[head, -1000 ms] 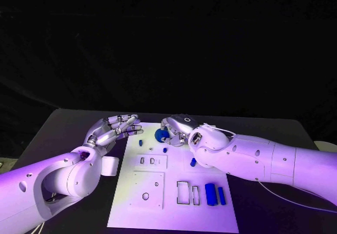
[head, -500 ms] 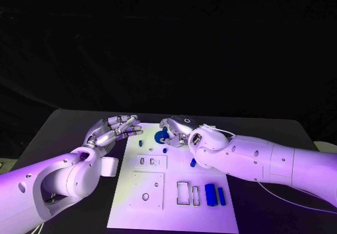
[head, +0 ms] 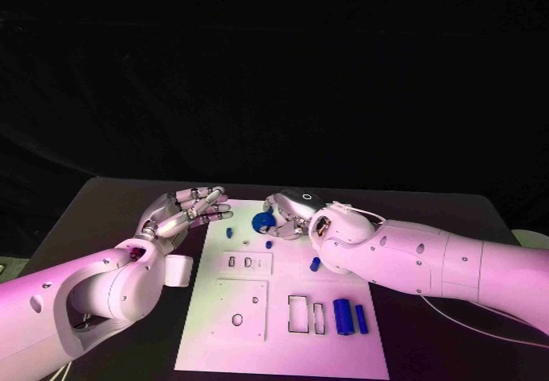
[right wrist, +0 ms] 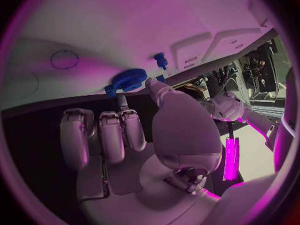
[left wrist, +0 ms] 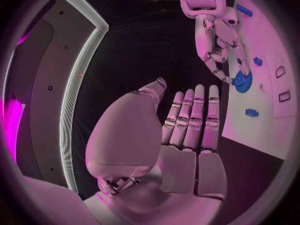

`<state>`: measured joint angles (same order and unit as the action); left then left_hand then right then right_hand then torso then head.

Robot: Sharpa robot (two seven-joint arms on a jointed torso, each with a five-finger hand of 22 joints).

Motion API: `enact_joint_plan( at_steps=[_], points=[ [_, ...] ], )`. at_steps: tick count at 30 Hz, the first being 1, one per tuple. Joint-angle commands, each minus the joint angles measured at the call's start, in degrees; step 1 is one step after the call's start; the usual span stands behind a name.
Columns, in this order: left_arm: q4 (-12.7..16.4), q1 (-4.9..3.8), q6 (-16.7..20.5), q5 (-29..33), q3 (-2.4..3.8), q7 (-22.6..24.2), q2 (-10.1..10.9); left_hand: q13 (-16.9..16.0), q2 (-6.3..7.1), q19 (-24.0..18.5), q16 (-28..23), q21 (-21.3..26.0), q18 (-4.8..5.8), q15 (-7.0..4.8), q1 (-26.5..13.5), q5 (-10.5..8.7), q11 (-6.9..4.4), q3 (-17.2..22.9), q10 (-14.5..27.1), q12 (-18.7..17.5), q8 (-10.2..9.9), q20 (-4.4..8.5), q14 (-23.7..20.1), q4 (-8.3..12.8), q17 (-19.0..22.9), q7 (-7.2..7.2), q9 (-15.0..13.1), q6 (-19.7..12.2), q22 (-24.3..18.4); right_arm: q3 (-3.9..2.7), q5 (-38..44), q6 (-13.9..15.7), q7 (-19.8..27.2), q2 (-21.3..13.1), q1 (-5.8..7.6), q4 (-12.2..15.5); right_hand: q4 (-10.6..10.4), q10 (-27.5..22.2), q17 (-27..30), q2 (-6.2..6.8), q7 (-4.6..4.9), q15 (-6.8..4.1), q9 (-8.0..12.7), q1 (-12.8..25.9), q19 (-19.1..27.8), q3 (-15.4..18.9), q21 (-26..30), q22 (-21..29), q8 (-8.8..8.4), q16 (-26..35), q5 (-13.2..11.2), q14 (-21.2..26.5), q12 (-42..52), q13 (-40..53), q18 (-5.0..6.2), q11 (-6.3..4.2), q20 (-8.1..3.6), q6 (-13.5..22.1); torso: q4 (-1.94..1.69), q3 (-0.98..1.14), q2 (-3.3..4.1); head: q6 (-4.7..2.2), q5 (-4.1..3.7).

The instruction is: Assemble the parts on the task board

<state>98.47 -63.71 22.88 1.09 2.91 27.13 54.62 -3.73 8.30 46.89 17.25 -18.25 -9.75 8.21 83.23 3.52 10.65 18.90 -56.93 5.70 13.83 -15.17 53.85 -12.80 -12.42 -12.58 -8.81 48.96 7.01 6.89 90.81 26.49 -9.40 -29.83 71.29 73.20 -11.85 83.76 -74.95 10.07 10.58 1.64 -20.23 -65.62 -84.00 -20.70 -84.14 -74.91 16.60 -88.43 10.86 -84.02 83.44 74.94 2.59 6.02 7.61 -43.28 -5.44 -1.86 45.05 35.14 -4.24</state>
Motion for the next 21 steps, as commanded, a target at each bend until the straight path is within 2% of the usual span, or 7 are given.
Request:
enact_joint_plan(
  at_steps=[1, 5, 8, 11, 14, 19, 21],
  points=[
    [0.2, -0.07, -0.9, 0.1, 0.04, 0.2, 0.0, 0.0, -0.04, 0.1, -0.3, -0.2, -0.74, 0.21, -0.4, -0.34, 0.16, 0.4, -0.2, -0.3, -0.3, -0.07, 0.1, 0.1, -0.1, -1.2, 0.1, 0.2, -0.1, 0.01, -0.8, -1.6, 0.3, -0.2, -0.02, 0.1, -0.7, 0.6, -9.4, -0.54, -0.19, -0.21, -0.1, 0.1, -0.8, 0.0, 0.1, -8.5, 0.1, -0.3, 0.4, -4.8, 0.3, 7.6, -0.58, -0.46, -0.03, -0.7, 0.02, -0.01, -0.02, -0.05, -0.05],
    [0.1, -0.07, -0.9, 0.1, 0.04, 0.2, 0.0, 0.0, -0.04, 0.1, -0.3, -0.2, -0.74, 0.21, -0.4, -0.34, 0.16, 0.4, -0.2, -0.3, -0.3, -0.07, 0.1, 0.1, -0.1, -1.2, 0.1, 0.2, -0.1, 0.01, -1.6, 1.8, 1.1, -1.1, -0.02, 0.8, -0.7, 0.7, -9.5, -0.91, -0.28, -0.3, -0.1, -0.2, -0.9, -0.3, 0.0, -8.6, 0.03, -0.3, 0.6, -4.8, 0.4, 7.7, -0.61, -0.56, -0.12, -1.0, 0.1, 0.05, -0.06, -0.19, -0.12],
    [0.0, -0.07, -0.9, 0.1, 0.04, 0.2, 0.1, 0.0, -0.04, 0.1, -0.3, -0.2, -0.74, 0.21, -0.4, -0.34, 0.16, 0.4, -0.2, -0.3, -0.3, -0.07, 0.1, 0.1, -0.1, -1.2, 0.1, 0.2, -0.1, -0.13, -3.2, 6.8, 3.2, -3.3, 0.07, 2.9, 0.0, 1.1, -9.7, -1.04, -0.3, -0.43, 0.0, -1.7, -1.1, -1.1, -0.2, -8.9, -0.58, -0.3, 0.8, -4.8, 0.8, 8.1, -0.69, -0.63, -0.27, -1.0, 0.25, 0.1, -0.13, -0.28, -0.14],
    [-0.1, -0.07, -0.9, 0.1, 0.04, 0.2, 0.2, 0.0, -0.04, 0.1, -0.3, -0.2, -0.74, 0.21, -0.4, -0.34, 0.16, 0.4, -0.2, -0.3, -0.3, -0.07, 0.1, 0.1, -0.1, -1.2, 0.1, 0.2, -0.1, -0.35, -5.3, 8.5, 4.6, -6.2, 0.57, 5.5, 0.5, 1.2, -9.8, -0.76, -0.29, -0.42, 0.1, -2.4, -1.1, -1.3, -0.3, -8.9, -0.82, -0.4, 0.8, -4.8, 0.9, 8.2, -0.71, -0.63, -0.3, -1.0, 0.38, 0.13, -0.15, -0.48, -0.37],
    [-0.2, -0.07, -1.0, 0.1, 0.04, 0.2, 0.3, 0.0, -0.04, 0.1, -0.3, -0.2, -0.74, 0.21, -0.4, -0.34, 0.16, 0.4, -0.2, -0.3, -0.3, -0.07, 0.1, 0.1, -0.1, -1.2, 0.1, 0.2, -0.1, -0.46, -8.3, 7.2, 6.0, -9.2, 1.38, 7.7, 1.0, 1.1, -9.6, -0.3, -0.26, -0.41, 0.1, -3.0, -1.0, -1.4, -0.2, -8.9, -1.08, -0.3, 0.6, -4.8, 0.8, 8.2, -0.68, -0.6, -0.31, -1.2, 0.69, 0.26, -0.31, -0.59, -0.53],
    [-0.6, -0.06, -1.1, 0.1, 0.03, 0.2, 0.3, 0.0, 0.0, 0.1, -0.3, -0.2, -0.73, 0.23, -0.5, -0.34, 0.18, 0.4, -0.2, -0.4, -0.3, -0.08, 0.0, 0.1, -0.1, -1.21, 0.1, 0.1, -0.1, -0.55, -17.1, 0.3, 12.0, -16.0, 2.8, 10.7, 3.1, 0.5, -8.2, -0.46, -0.3, -0.45, 0.1, -6.0, 0.5, -2.7, 1.6, -7.2, -1.48, 0.1, -2.5, -4.4, 0.2, 7.5, -0.14, -0.65, -0.35, -2.3, 1.51, 0.48, -0.83, -0.72, -0.84],
    [-0.7, -0.05, -1.2, 0.1, 0.02, 0.1, 0.2, 0.0, 0.0, 0.1, -0.3, -0.2, -0.73, 0.23, -0.5, -0.34, 0.18, 0.4, -0.2, -0.4, -0.3, -0.08, 0.0, 0.1, -0.1, -1.21, 0.1, 0.1, -0.1, -0.56, -19.6, -1.5, 14.3, -18.3, 3.02, 11.2, 4.0, 0.2, -7.6, -0.36, -0.3, -0.49, 0.1, -7.2, 1.0, -3.2, 2.2, -6.6, -1.66, 0.3, -2.6, -4.3, -0.1, 7.2, 0.04, -0.67, -0.37, -2.5, 1.72, 0.59, -0.97, -0.83, -0.99]
  ],
)
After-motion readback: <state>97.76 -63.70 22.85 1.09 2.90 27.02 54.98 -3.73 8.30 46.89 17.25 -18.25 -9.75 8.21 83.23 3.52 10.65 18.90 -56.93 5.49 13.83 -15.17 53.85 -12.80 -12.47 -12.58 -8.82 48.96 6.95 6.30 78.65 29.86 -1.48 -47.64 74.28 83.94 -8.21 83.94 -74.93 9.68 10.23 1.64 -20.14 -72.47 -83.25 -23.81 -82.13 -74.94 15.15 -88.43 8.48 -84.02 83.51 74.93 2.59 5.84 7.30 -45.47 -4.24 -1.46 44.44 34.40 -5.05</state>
